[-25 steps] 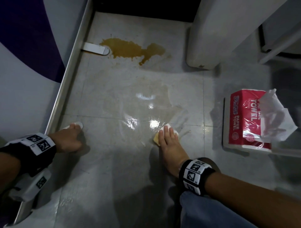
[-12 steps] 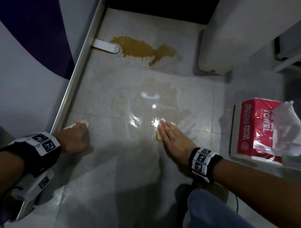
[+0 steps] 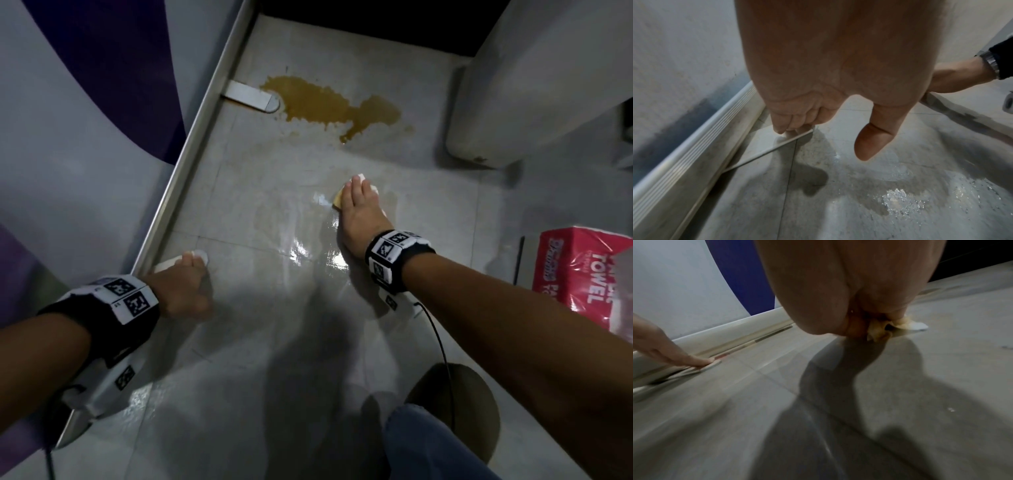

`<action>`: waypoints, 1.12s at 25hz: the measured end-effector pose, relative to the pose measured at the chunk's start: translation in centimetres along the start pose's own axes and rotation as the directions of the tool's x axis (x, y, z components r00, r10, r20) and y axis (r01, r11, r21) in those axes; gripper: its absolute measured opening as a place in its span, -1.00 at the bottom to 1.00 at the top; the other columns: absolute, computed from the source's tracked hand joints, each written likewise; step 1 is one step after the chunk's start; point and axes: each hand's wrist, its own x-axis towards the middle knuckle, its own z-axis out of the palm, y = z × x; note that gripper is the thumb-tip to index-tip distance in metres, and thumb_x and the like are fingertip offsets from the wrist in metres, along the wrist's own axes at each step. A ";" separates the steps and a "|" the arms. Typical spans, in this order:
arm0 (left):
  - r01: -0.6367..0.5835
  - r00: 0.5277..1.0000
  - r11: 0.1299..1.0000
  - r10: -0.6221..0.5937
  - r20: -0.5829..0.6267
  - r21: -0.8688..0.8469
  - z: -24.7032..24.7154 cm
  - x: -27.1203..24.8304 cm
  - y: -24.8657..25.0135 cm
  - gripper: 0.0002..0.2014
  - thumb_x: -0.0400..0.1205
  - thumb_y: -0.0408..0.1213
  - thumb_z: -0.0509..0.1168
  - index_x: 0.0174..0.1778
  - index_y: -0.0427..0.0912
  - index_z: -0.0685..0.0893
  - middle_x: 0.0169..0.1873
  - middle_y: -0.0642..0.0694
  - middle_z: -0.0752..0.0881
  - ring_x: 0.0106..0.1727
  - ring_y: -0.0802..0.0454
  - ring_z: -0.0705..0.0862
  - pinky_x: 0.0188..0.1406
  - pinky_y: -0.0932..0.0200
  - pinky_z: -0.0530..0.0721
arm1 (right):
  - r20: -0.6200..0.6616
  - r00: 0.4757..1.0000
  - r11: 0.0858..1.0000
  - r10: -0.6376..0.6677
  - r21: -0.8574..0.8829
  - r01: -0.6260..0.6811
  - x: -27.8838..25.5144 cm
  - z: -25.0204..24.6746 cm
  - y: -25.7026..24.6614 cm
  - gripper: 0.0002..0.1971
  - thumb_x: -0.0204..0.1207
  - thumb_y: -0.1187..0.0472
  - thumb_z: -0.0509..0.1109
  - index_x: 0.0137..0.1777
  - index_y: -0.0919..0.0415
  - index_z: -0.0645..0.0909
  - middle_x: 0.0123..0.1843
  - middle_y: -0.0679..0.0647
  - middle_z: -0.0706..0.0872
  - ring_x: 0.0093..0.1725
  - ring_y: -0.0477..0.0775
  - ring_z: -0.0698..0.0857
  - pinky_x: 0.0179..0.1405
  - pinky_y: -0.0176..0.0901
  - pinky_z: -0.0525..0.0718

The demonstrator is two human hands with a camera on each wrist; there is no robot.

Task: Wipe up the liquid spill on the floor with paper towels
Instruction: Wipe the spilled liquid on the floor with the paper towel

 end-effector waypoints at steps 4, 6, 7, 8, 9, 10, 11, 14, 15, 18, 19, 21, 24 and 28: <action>0.025 0.999 1.000 -0.026 0.046 0.015 -0.2 -0.2 0.7 0.18 -0.01 0.24 0.19 0.54 -0.33 0.22 0.51 -0.29 0.33 0.61 -0.12 0.31 0.59 0.11 0.30 | 0.053 0.992 0.991 -0.115 0.070 0.111 -0.5 0.3 -4.5 -0.25 0.65 0.16 0.03 0.72 0.41 -0.23 0.74 0.38 -0.29 0.73 0.36 -0.28 0.72 0.17 -0.25; 0.032 0.998 0.999 -0.032 0.058 0.001 -0.3 -0.1 0.6 0.29 -0.12 0.40 0.14 0.51 -0.36 0.30 0.52 -0.34 0.33 0.60 -0.16 0.32 0.59 0.05 0.30 | 0.082 0.972 0.975 -0.220 0.037 0.218 -0.8 1.0 -7.5 -0.24 0.67 0.08 0.04 0.73 0.39 -0.21 0.75 0.36 -0.28 0.73 0.35 -0.27 0.72 0.17 -0.26; 0.021 0.998 1.000 -0.021 0.056 0.009 -0.3 0.0 0.5 0.35 -0.14 0.49 0.16 0.49 -0.38 0.33 0.52 -0.34 0.34 0.59 -0.16 0.34 0.59 0.04 0.32 | 0.091 0.953 0.957 -0.289 0.000 0.290 -1.2 1.8 -8.7 -0.23 0.67 0.04 0.05 0.73 0.39 -0.19 0.75 0.37 -0.26 0.73 0.36 -0.25 0.71 0.18 -0.25; 0.009 0.998 1.000 -0.010 0.057 0.023 -0.4 0.0 0.4 0.40 -0.14 0.56 0.17 0.52 -0.38 0.32 0.55 -0.33 0.32 0.60 -0.15 0.32 0.59 0.04 0.30 | 0.091 0.928 0.930 -0.362 -0.025 0.366 -2.0 2.8 -9.6 -0.23 0.67 0.01 0.05 0.73 0.41 -0.15 0.75 0.39 -0.21 0.74 0.37 -0.21 0.71 0.19 -0.23; 0.009 0.998 1.000 -0.010 0.059 0.024 -0.5 -0.3 0.5 0.42 -0.09 0.55 0.18 0.60 -0.37 0.23 0.61 -0.32 0.25 0.65 -0.14 0.25 0.62 0.04 0.25 | 0.073 0.895 0.897 -0.439 -0.024 0.442 -3.1 4.0 -10.2 -0.23 0.66 -0.01 0.04 0.72 0.43 -0.08 0.75 0.41 -0.13 0.74 0.40 -0.13 0.71 0.20 -0.21; 0.024 0.997 1.000 -0.025 0.068 0.019 -0.5 -0.7 0.6 0.41 -0.03 0.49 0.20 0.67 -0.36 0.09 0.67 -0.31 0.12 0.70 -0.12 0.13 0.66 0.04 0.17 | 0.060 0.860 0.861 -0.507 -0.014 0.509 -4.5 5.2 -10.4 -0.24 0.63 -0.03 0.00 0.71 0.46 0.02 0.74 0.43 -0.03 0.73 0.43 -0.03 0.71 0.22 -0.17; 0.043 0.996 0.999 -0.044 0.082 0.015 -0.6 -0.8 0.9 0.38 0.03 0.40 0.21 0.70 -0.35 -0.03 0.70 -0.31 0.01 0.73 -0.12 0.03 0.68 0.03 0.11 | 0.068 0.823 0.824 -0.564 -0.012 0.566 -6.0 6.2 -10.1 -0.22 0.57 -0.05 -0.07 0.69 0.47 0.12 0.72 0.44 0.08 0.71 0.46 0.06 0.70 0.24 -0.12; 0.023 0.996 1.000 -0.024 0.089 0.018 -0.8 -1.0 1.3 0.40 -0.06 0.38 0.19 0.65 -0.42 0.06 0.64 -0.40 0.12 0.68 -0.22 0.15 0.64 -0.02 0.22 | 0.158 0.722 0.721 -0.674 -0.072 0.689 -9.5 8.3 -7.1 -0.12 0.45 -0.13 -0.14 0.68 0.46 0.18 0.72 0.42 0.15 0.71 0.43 0.13 0.70 0.27 -0.03; 0.004 0.997 1.000 -0.006 0.081 0.022 -0.9 -1.1 1.3 0.40 -0.11 0.38 0.14 0.64 -0.40 0.09 0.62 -0.38 0.17 0.67 -0.21 0.19 0.62 -0.01 0.25 | 0.174 0.696 0.697 -0.697 -0.065 0.714 -10.5 8.5 -5.8 -0.12 0.47 -0.13 -0.13 0.68 0.46 0.16 0.72 0.40 0.13 0.71 0.41 0.11 0.70 0.27 -0.02; -0.002 0.997 1.000 0.001 0.072 0.017 -0.7 -1.4 1.2 0.33 -0.02 0.26 0.14 0.69 -0.34 -0.03 0.69 -0.32 0.02 0.73 -0.12 0.03 0.67 0.08 0.11 | 0.149 0.717 0.722 -0.680 -0.029 0.691 -11.5 8.1 -0.9 -0.19 0.54 -0.08 -0.03 0.70 0.43 0.11 0.74 0.36 0.09 0.73 0.36 0.10 0.71 0.22 0.04; 0.001 0.998 1.000 -0.001 0.064 -0.002 -0.7 -1.5 1.3 0.28 0.05 0.20 0.14 0.70 -0.33 -0.08 0.71 -0.30 -0.05 0.74 -0.10 -0.03 0.68 0.09 0.06 | 0.124 0.767 0.770 -0.630 -0.036 0.637 -11.0 7.6 0.9 -0.20 0.54 -0.05 0.02 0.70 0.42 0.12 0.74 0.36 0.10 0.72 0.36 0.12 0.71 0.23 0.08; 0.013 0.997 1.000 -0.011 0.079 -0.022 -0.5 -1.4 1.1 0.27 0.08 0.17 0.15 0.71 -0.33 -0.14 0.71 -0.30 -0.13 0.74 -0.11 -0.09 0.69 0.08 0.02 | 0.026 0.870 0.869 -0.493 -0.039 0.494 -8.5 5.7 3.1 -0.22 0.54 -0.02 0.03 0.69 0.44 0.14 0.72 0.40 0.14 0.71 0.39 0.15 0.69 0.25 0.13; 0.003 0.995 1.000 -0.002 0.096 -0.017 -0.5 -1.1 0.7 0.36 -0.05 0.28 0.21 0.68 -0.36 0.01 0.67 -0.35 0.07 0.70 -0.16 0.11 0.65 0.04 0.19 | -0.010 0.979 0.979 -0.206 0.008 0.206 -4.6 2.8 2.1 -0.10 0.49 -0.17 -0.26 0.72 0.43 -0.02 0.75 0.39 -0.03 0.75 0.34 -0.04 0.74 0.15 -0.11; -0.022 0.999 1.000 0.023 0.023 -0.020 -1.2 -0.8 0.7 0.01 -0.11 0.22 0.18 0.27 -0.26 0.38 0.29 -0.25 0.48 0.40 -0.19 0.52 0.34 0.05 0.54 | -0.019 0.955 0.955 -0.297 -0.011 0.297 -6.2 4.1 -1.9 -0.11 0.49 -0.17 -0.17 0.70 0.46 0.05 0.73 0.45 0.02 0.72 0.45 0.01 0.68 0.35 0.04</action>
